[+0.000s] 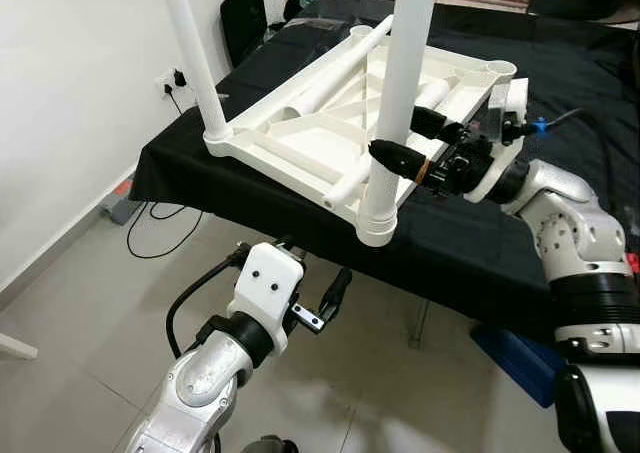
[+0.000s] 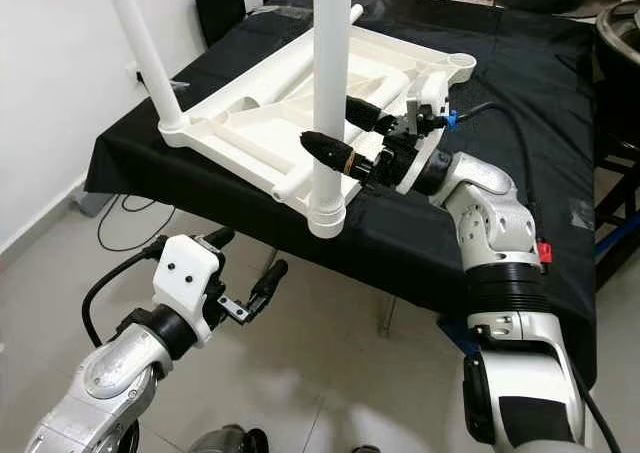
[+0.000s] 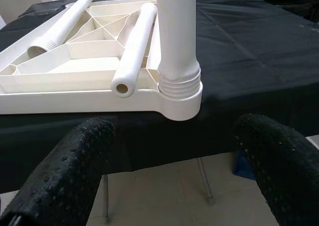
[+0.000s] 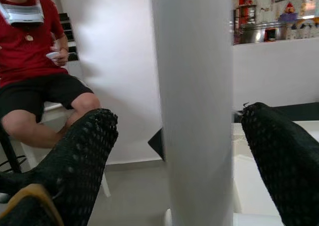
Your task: Building children table
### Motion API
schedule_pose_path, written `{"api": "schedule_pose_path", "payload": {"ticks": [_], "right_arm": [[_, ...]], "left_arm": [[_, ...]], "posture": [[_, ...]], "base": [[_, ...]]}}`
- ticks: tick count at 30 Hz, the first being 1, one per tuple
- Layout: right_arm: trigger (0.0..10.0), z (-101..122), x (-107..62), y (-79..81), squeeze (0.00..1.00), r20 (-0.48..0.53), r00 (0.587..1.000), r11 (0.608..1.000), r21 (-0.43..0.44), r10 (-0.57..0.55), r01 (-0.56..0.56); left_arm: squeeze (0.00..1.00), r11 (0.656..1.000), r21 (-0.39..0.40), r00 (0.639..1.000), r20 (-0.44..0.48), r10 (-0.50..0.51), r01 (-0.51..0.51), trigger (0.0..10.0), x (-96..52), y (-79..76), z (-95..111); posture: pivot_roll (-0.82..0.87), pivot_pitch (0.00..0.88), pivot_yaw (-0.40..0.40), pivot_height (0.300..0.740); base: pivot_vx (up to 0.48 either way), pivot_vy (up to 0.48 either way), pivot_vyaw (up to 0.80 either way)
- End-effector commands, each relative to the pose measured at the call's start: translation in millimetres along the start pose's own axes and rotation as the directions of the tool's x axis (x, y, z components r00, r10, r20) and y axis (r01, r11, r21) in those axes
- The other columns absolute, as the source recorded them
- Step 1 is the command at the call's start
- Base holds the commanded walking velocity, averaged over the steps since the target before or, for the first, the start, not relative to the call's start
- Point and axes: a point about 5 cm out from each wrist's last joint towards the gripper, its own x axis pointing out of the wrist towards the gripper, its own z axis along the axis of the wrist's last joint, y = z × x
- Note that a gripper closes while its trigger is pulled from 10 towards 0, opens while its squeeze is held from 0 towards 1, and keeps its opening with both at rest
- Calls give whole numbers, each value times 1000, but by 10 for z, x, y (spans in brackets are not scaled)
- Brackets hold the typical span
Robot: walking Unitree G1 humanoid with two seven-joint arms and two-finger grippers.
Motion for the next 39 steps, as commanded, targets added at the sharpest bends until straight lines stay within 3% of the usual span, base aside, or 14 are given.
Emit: {"api": "schedule_pose_path", "payload": {"ticks": [1, 13, 39], "right_arm": [[10000, -1, 69, 7, 0, -4, 1000, 1000, -20, 3, -3], [10000, -8, 229, -69, 0, 15, 995, 994, -38, -104, 104], [10000, -70, 341, -30, 0, 19, 996, 996, -18, -91, 92]], "left_arm": [[0, 1000, 5, 1000, -3, 5, -5, 10000, -18, -13, 1], [0, 1000, -1, 1000, -1, 4, -4, 10000, -14, -35, 8], [0, 1000, -4, 1000, -1, 16, -16, 10000, -19, -34, 16]], "posture": [[139, 171, -4, 740], [136, 179, -11, 740], [136, 188, -17, 740]], "base": [[0, 0, 0], [0, 0, 0], [0, 0, 0]]}}
